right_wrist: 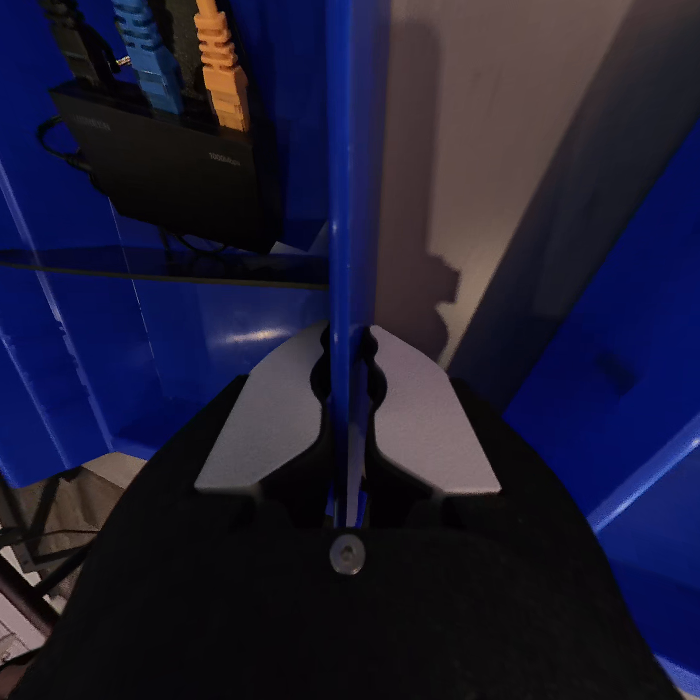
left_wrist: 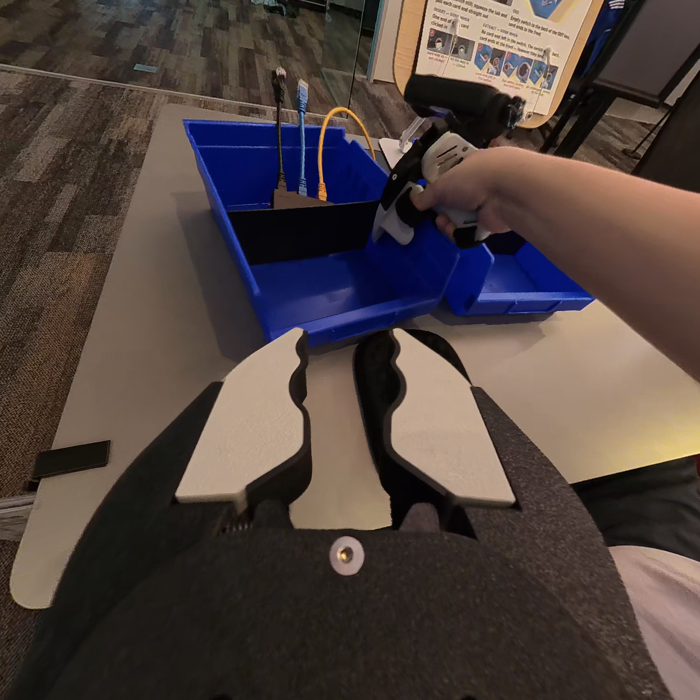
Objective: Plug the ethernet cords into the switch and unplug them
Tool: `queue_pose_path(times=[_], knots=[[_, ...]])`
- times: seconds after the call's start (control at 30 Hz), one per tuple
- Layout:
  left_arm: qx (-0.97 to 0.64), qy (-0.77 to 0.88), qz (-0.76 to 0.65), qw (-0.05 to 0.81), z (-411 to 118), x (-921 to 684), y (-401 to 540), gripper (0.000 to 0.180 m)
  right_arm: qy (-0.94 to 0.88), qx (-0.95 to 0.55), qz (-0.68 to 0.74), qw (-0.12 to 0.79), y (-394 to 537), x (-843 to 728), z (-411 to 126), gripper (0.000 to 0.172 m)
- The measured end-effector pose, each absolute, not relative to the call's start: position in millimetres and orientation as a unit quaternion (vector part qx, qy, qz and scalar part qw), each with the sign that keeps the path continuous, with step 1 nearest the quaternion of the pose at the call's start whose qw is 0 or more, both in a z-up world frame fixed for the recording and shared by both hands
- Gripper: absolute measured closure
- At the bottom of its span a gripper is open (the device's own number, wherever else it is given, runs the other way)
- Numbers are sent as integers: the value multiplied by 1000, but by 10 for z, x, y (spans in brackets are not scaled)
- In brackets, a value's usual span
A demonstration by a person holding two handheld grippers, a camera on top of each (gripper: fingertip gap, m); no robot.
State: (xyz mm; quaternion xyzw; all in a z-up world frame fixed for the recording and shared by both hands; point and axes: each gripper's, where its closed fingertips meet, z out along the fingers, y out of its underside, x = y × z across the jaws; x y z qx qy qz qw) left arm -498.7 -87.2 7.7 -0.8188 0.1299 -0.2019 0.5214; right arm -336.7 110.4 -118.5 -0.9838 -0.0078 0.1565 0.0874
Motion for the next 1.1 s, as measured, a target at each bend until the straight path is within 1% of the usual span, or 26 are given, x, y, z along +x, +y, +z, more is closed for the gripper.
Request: queue_pose_path(times=[0.17, 0.23, 0.37, 0.47, 0.53, 0.67, 0.73, 0.8, 0.83, 0.87, 0.93, 1.03, 1.1], knots=[[-812, 141, -205, 528, 133, -4949, -904, 142, 29, -981, 164, 103, 1046, -3466, -1167, 158], [-815, 132, -180, 535, 109, -5068, -817, 143, 21, -980, 166, 107, 1027, -3495, -1163, 157], [-843, 89, -114, 518, -114, -5446, -408, 139, -19, -981, 155, 115, 1034, -3463, -1113, 158], [-854, 77, -86, 507, -279, -5514, 38, 137, -77, -980, 123, 139, 1069, -3399, -949, 160], [-873, 90, -73, 474, -444, -5423, 250, 132, -100, -973, 115, 175, 1118, -3376, -744, 153], [-882, 97, -20, 462, -588, -5338, 507, 141, -177, -942, 89, 270, 1087, -3259, -232, 144], [-891, 99, -13, 444, -707, -5293, 581, 146, -209, -927, 78, 300, 963, -3074, -22, 136], [-898, 102, -3, 428, -808, -5285, 647, 153, -216, -921, 42, 321, 872, -2698, 116, 134], [-897, 106, 13, 430, -815, -5318, 683, 164, -211, -921, 23, 325, 838, -2469, 152, 131], [-893, 122, 26, 433, -812, -5339, 715, 171, -201, -924, 7, 326, 804, -2227, 167, 128], [-884, 160, 13, 440, -808, -5288, 783, 173, -173, -935, -8, 308, 679, -1770, 109, 127], [-874, 177, -49, 449, -803, -5196, 912, 175, -159, -946, -25, 282, 476, -1228, -100, 128], [-869, 202, -51, 448, -804, -5166, 982, 175, -143, -952, -45, 268, 388, -873, -245, 129]])
